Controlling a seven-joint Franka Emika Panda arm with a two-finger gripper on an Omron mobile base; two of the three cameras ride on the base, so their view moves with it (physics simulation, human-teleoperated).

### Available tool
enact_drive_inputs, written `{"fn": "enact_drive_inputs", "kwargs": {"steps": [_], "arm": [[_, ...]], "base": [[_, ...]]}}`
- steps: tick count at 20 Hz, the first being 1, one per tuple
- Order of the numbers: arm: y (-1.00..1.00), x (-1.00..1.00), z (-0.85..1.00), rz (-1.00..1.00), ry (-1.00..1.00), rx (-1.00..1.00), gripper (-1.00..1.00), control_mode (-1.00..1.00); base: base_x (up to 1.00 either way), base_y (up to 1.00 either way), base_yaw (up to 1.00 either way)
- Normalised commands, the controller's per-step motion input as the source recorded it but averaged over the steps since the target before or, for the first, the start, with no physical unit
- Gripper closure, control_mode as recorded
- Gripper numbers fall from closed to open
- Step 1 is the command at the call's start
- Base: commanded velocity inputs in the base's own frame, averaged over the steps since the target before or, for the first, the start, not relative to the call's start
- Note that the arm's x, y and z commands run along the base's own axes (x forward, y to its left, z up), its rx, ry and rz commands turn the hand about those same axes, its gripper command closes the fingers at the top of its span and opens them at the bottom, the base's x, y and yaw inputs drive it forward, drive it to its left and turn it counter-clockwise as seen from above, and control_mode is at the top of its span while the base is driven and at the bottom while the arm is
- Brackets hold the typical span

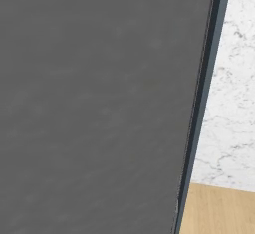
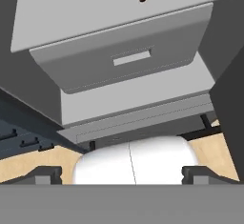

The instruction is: Place one lime and one chicken drumstick in each tupperware on the nearby counter, to pack two identical lunches.

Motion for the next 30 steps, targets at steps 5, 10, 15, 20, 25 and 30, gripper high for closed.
{"fn": "enact_drive_inputs", "kwargs": {"steps": [5,10,15,20,25,30], "arm": [[-0.16,0.93,-0.06,0.0,-0.06,0.0,-1.0,-1.0],[-0.17,1.0,-0.22,0.0,0.0,0.0,-1.0,-1.0],[-0.4,0.93,-0.34,0.0,0.0,-0.02,-1.0,-1.0],[-0.26,0.64,-0.4,0.0,0.0,-0.12,-1.0,-1.0],[-0.34,0.57,-0.28,0.0,-0.09,-0.09,-1.0,-1.0],[-0.35,0.59,-0.11,0.0,-0.05,-0.01,-1.0,-1.0]], "base": [[0.0,0.0,0.0],[0.0,0.0,0.0],[0.0,0.0,0.0],[0.0,0.0,0.0],[0.0,0.0,0.0],[0.0,0.0,0.0]]}}
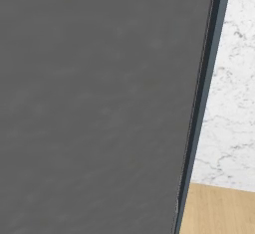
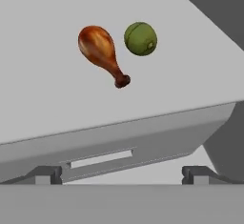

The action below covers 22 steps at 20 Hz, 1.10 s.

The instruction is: Place one lime and one chicken drumstick in each tupperware on the nearby counter, to pack two identical lunches.

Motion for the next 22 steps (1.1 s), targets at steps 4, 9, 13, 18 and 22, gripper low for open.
{"fn": "enact_drive_inputs", "kwargs": {"steps": [4,9,13,18,22], "arm": [[-0.11,0.68,-0.14,0.0,-0.01,0.0,-1.0,-1.0],[-0.02,0.71,-0.1,0.0,0.0,0.0,-1.0,-1.0],[-0.18,0.57,-0.04,0.02,0.0,0.0,-1.0,-1.0],[-0.15,0.34,-0.15,0.04,0.0,0.0,-1.0,-1.0],[0.0,0.34,-0.24,0.01,0.0,0.0,-1.0,-1.0]], "base": [[0.0,0.0,0.0],[0.0,0.0,0.0],[0.0,0.0,0.0],[0.0,0.0,0.0],[0.0,0.0,0.0]]}}
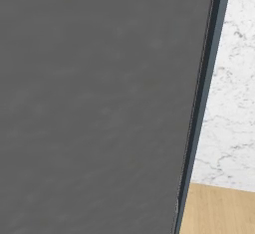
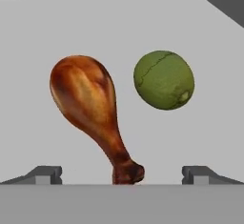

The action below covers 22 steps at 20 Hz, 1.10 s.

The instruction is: Place one lime and one chicken drumstick in each tupperware on the nearby counter, to pack two identical lunches.

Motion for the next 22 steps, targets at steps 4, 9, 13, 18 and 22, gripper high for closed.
{"fn": "enact_drive_inputs", "kwargs": {"steps": [4,9,13,18,22], "arm": [[0.0,0.42,-0.17,0.0,0.0,0.0,-1.0,-1.0],[0.0,0.33,-0.29,0.02,0.0,0.0,-1.0,-1.0],[0.04,0.25,-0.5,0.04,0.0,-0.03,-1.0,-1.0],[0.0,0.3,-0.47,0.04,0.0,-0.02,1.0,-1.0],[0.2,-0.01,-0.67,0.03,0.04,-0.04,1.0,-1.0]], "base": [[0.0,0.0,0.0],[0.0,0.0,0.0],[0.0,0.0,0.0],[0.0,0.0,0.0],[0.0,0.0,0.0]]}}
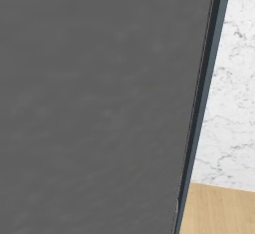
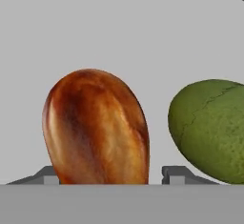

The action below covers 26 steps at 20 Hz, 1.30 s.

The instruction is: Place one lime and one chicken drumstick in each tupperware on the nearby counter, to pack two identical lunches.

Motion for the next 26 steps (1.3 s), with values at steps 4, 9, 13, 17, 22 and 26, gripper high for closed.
{"fn": "enact_drive_inputs", "kwargs": {"steps": [4,9,13,17,22,26], "arm": [[0.37,-0.44,-0.69,0.0,0.0,-0.01,1.0,-1.0],[0.25,-0.62,-0.21,0.0,0.11,0.01,1.0,-1.0],[0.13,-0.97,0.21,0.0,0.06,0.0,1.0,-1.0],[0.17,-1.0,0.52,0.06,0.01,0.0,1.0,-1.0],[0.23,-1.0,0.61,0.09,0.0,0.0,1.0,-1.0],[0.35,-1.0,0.34,0.05,-0.03,-0.03,1.0,-1.0]], "base": [[0.0,0.0,0.0],[0.0,0.0,0.0],[0.0,0.0,0.0],[0.0,0.0,0.0],[0.0,0.0,0.0],[0.0,0.0,0.0]]}}
